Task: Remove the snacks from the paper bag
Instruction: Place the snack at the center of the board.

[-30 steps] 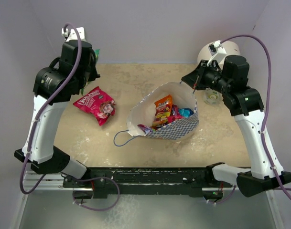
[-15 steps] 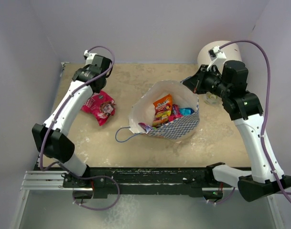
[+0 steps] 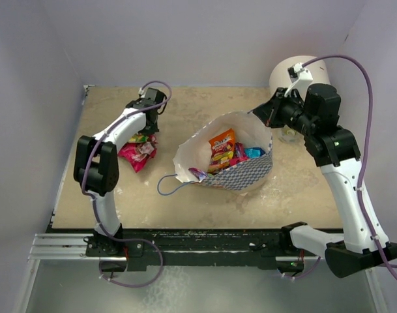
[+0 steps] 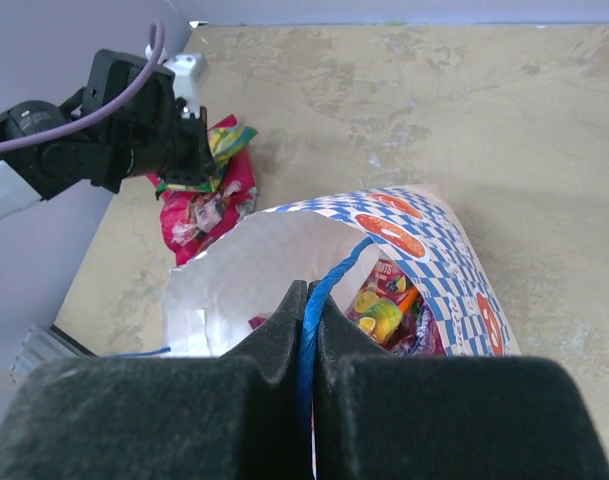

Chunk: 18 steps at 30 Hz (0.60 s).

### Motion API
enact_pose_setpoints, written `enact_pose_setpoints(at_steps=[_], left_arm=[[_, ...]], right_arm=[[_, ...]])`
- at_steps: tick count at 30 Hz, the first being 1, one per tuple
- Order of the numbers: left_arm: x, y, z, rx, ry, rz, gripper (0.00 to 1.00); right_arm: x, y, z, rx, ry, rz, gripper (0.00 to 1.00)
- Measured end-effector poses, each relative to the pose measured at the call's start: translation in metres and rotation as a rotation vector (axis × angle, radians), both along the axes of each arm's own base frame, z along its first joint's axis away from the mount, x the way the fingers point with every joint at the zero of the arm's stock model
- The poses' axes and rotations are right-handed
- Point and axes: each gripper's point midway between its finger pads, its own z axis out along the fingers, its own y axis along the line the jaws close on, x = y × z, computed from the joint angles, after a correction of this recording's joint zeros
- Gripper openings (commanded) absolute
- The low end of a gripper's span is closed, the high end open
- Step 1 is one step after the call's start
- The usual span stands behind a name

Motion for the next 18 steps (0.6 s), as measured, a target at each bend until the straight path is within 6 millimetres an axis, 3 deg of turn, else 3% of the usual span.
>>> enact_pose_setpoints(at_steps=[3, 8, 18], left_arm=[[-0.01, -0.012, -0.017, -0.078, 0.039, -0.001, 0.0], [-0.025, -0.019, -0.024, -0.141, 0.06, 0.003, 0.0], [-0.055, -0.015, 0.043, -0.132, -0.04, -0.025, 0.0]], right_arm=[[0.001, -0.002, -0.001, -0.002, -0.001, -0.012, 0.0], [0.002, -0.001, -0.006, 0.003, 0.008, -0.016, 0.0], [0.006, 0.003, -0.007, 0.014, 0.013, -0.002, 0.0]])
